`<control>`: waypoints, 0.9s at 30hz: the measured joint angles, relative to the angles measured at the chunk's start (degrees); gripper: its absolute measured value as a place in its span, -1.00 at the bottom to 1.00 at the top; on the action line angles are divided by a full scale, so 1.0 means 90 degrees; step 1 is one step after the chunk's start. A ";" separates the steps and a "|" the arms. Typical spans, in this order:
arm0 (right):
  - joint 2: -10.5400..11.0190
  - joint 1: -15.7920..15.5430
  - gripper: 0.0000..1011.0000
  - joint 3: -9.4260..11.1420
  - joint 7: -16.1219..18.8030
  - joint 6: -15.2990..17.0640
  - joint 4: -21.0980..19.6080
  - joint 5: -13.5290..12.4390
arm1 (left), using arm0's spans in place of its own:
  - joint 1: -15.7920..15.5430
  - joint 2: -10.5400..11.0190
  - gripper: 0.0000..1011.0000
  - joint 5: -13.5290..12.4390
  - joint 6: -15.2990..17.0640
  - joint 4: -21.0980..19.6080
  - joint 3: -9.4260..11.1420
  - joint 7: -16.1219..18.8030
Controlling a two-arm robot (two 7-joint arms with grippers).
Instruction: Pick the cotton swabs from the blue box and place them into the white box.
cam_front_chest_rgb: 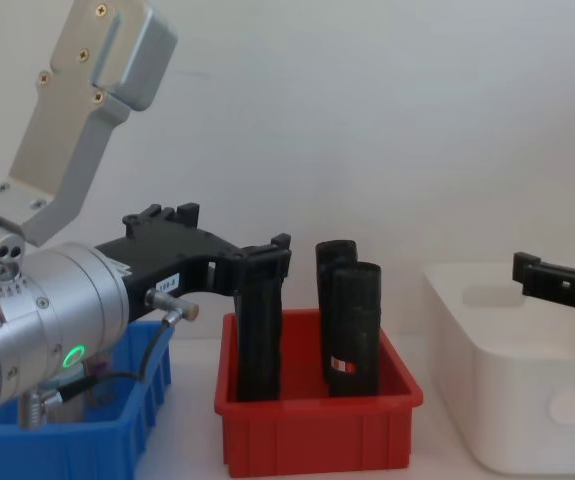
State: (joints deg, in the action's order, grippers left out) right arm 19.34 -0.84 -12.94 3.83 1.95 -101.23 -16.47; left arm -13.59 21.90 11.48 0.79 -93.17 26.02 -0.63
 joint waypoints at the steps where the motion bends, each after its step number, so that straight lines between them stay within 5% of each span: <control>1: 0.0000 0.0000 0.98 0.0000 0.0000 0.0000 0.0000 0.0000 | 0.0000 0.0000 0.99 0.0000 0.0000 0.0000 0.0000 0.0000; 27: 0.0000 0.0000 0.98 0.0000 0.0000 0.0000 0.0000 0.0000 | 0.0000 0.0000 0.99 0.0000 0.0000 0.0000 0.0000 0.0000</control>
State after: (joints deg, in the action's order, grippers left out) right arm 19.33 -0.84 -12.94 3.82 1.95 -101.23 -16.46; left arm -13.59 21.89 11.48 0.80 -93.18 26.02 -0.62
